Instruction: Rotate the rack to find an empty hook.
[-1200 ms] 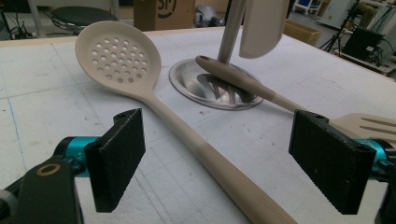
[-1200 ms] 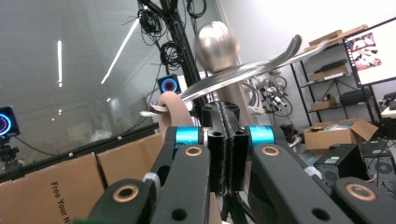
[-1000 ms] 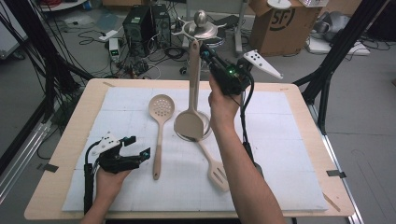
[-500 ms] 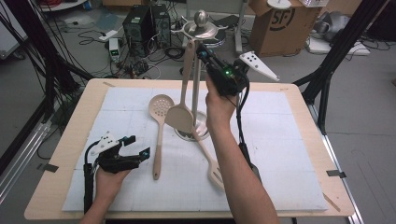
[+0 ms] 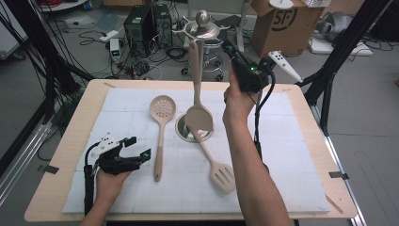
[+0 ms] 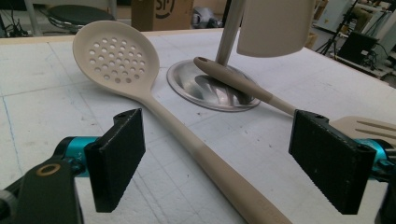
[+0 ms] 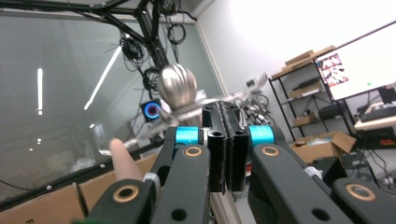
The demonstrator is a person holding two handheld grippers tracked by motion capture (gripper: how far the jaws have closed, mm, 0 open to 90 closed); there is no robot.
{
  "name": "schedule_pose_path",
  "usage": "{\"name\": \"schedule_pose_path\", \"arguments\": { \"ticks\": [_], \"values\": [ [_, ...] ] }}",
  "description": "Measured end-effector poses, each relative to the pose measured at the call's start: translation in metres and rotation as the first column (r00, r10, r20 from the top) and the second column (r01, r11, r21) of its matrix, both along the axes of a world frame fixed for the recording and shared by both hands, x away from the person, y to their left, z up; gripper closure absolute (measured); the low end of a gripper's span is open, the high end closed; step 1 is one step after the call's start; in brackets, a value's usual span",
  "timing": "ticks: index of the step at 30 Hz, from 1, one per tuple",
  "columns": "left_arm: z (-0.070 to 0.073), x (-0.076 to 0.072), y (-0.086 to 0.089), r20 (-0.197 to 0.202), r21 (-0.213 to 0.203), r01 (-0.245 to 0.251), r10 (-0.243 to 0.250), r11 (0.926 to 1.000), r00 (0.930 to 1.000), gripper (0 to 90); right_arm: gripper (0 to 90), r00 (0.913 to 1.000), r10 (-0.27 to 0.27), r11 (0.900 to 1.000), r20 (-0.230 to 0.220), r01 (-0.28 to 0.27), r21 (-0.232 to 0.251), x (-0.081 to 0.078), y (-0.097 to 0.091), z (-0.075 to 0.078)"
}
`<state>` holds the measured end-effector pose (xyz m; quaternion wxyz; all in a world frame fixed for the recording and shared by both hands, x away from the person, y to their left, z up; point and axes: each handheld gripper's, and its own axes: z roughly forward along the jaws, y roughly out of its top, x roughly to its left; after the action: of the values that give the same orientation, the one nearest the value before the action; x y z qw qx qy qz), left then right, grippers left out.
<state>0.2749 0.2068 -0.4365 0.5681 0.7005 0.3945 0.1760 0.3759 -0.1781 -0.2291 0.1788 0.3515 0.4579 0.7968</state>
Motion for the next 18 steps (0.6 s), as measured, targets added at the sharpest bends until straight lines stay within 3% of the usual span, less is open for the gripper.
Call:
{"name": "schedule_pose_path", "arguments": {
  "ticks": [4, 12, 18],
  "values": [
    [0.000, 0.000, 0.000, 0.002, 0.003, 0.002, -0.002, 1.0000, 1.0000, 19.0, 89.8, 0.9988, 0.030, 0.9994, 0.038, -0.030, -0.018, -0.005, 0.004, 0.006],
    [-0.001, 0.000, -0.001, -0.005, 0.005, -0.001, 0.001, 1.0000, 1.0000, 19.0, 89.8, 0.9966, 0.028, 0.9920, 0.077, -0.018, -0.125, -0.018, 0.020, 0.008],
    [-0.001, 0.000, -0.001, -0.004, 0.003, 0.000, 0.000, 1.0000, 1.0000, 19.0, 89.8, 0.9944, 0.050, 0.9897, 0.093, -0.037, -0.138, -0.023, 0.033, 0.009]
  ]
}}
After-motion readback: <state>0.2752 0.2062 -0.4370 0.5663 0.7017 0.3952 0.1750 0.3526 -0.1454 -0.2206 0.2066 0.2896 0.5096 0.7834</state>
